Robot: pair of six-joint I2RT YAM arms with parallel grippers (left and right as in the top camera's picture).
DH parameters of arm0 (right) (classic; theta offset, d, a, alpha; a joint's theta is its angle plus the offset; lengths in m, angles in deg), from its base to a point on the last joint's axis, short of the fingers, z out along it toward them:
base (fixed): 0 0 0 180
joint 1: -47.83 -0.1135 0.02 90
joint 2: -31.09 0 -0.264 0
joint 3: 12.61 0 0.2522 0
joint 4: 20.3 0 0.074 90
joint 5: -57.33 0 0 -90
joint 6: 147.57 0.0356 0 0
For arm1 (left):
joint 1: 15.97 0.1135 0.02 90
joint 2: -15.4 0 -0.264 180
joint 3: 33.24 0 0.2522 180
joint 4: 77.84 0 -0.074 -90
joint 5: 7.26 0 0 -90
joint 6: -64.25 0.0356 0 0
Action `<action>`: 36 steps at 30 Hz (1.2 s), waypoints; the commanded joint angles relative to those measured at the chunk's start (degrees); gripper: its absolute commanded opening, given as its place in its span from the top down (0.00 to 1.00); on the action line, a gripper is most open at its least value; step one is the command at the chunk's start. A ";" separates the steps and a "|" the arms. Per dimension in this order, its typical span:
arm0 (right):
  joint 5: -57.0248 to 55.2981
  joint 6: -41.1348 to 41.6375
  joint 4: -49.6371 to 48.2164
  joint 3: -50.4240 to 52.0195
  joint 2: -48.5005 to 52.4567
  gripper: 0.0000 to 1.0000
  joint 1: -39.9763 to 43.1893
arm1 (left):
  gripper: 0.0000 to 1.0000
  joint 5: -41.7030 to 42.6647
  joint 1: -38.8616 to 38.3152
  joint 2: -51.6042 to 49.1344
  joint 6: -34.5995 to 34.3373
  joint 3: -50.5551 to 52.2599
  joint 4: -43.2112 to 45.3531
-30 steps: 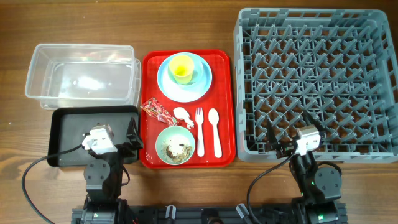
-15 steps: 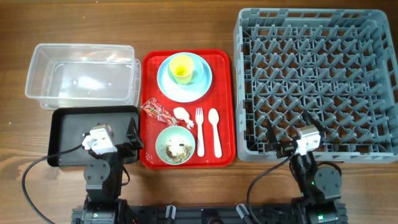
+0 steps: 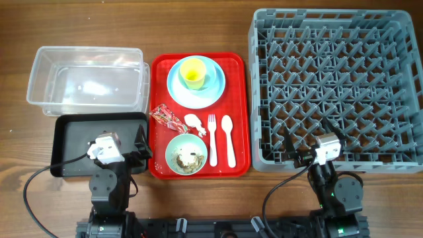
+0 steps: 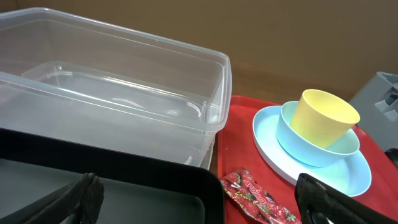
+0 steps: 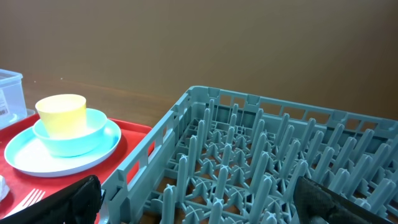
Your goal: Sort waste into correct bins and load items into the dishwasher rack
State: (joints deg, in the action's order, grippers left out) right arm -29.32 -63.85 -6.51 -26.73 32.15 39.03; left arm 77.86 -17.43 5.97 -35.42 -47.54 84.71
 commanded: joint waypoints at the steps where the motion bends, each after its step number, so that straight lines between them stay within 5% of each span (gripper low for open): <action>1: -0.96 0.31 -0.15 0.04 -0.09 0.00 -0.02 | 0.00 -0.98 -0.04 0.31 0.92 0.22 0.02; 19: -0.39 0.44 -0.24 0.04 -0.09 0.00 -0.02 | 0.00 -0.98 -0.04 0.31 0.92 0.22 0.02; 26: 13.27 0.61 -2.05 0.04 -0.09 0.00 -0.02 | 0.00 -0.98 -0.04 0.31 0.92 0.22 0.02; 29: 11.47 9.57 -1.57 -0.48 -0.04 0.00 -0.02 | 0.00 -0.98 -0.04 0.31 0.92 0.22 0.02; 36: 5.03 10.67 9.05 -16.72 5.44 0.00 -0.02 | 0.00 -0.98 -0.04 0.31 0.92 0.22 0.02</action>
State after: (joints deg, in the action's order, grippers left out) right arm -21.27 -54.93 -0.50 -33.97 34.34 39.01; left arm 77.86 -17.43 5.97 -35.42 -47.54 84.71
